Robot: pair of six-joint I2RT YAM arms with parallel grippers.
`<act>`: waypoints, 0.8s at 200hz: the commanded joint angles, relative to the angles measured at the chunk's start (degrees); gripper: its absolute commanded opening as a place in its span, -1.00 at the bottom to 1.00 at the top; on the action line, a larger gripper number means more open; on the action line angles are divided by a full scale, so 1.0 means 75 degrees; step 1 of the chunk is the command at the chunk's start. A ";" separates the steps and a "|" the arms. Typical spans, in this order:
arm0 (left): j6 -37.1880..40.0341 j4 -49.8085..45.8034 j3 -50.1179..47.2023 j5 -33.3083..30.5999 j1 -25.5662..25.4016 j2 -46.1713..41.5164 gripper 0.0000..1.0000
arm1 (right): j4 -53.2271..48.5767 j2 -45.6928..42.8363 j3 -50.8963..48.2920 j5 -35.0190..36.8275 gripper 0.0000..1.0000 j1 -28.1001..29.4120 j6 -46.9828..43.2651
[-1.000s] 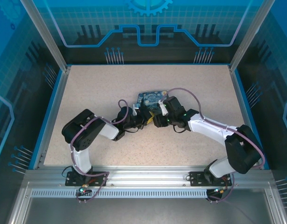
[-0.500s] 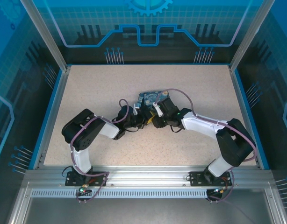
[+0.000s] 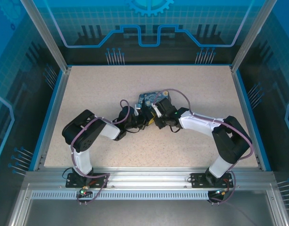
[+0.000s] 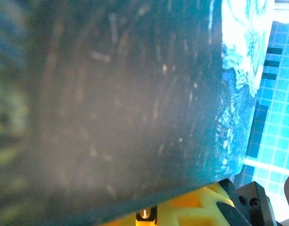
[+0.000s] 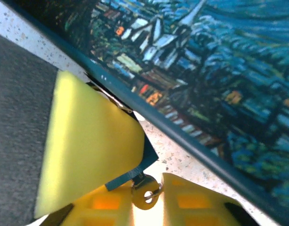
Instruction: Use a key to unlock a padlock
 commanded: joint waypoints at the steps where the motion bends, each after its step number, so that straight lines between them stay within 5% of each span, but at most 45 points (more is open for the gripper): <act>1: 0.0023 -0.0274 0.0045 0.0375 0.0001 -0.0143 -1.00 | -0.0010 -0.0080 0.0333 -0.0189 -0.79 0.0073 -0.0088; 39: 0.0065 -0.0271 0.0022 0.0363 0.0002 -0.0117 -1.00 | -0.0104 -0.0318 0.0275 -0.1675 -0.96 -0.0173 0.0009; 90: 0.0122 -0.0290 -0.0057 0.0311 0.0004 -0.0118 -1.00 | 0.0988 -0.0491 -0.0377 -0.5413 -1.00 -0.1436 0.1234; 112: 0.0135 -0.0294 -0.0074 0.0312 0.0005 -0.0127 -1.00 | 0.1203 -0.0521 -0.0508 -0.5816 -1.00 -0.1715 0.1515; 141: 0.0153 -0.0387 -0.0066 0.0305 0.0015 -0.0163 -1.00 | 0.0860 -0.0756 -0.0539 -0.5445 -0.35 -0.1799 0.1411; 160: 0.0147 -0.0442 -0.0030 0.0322 0.0011 -0.0185 -1.00 | 0.0523 -0.1123 -0.0575 -0.5024 -0.19 -0.1808 0.1247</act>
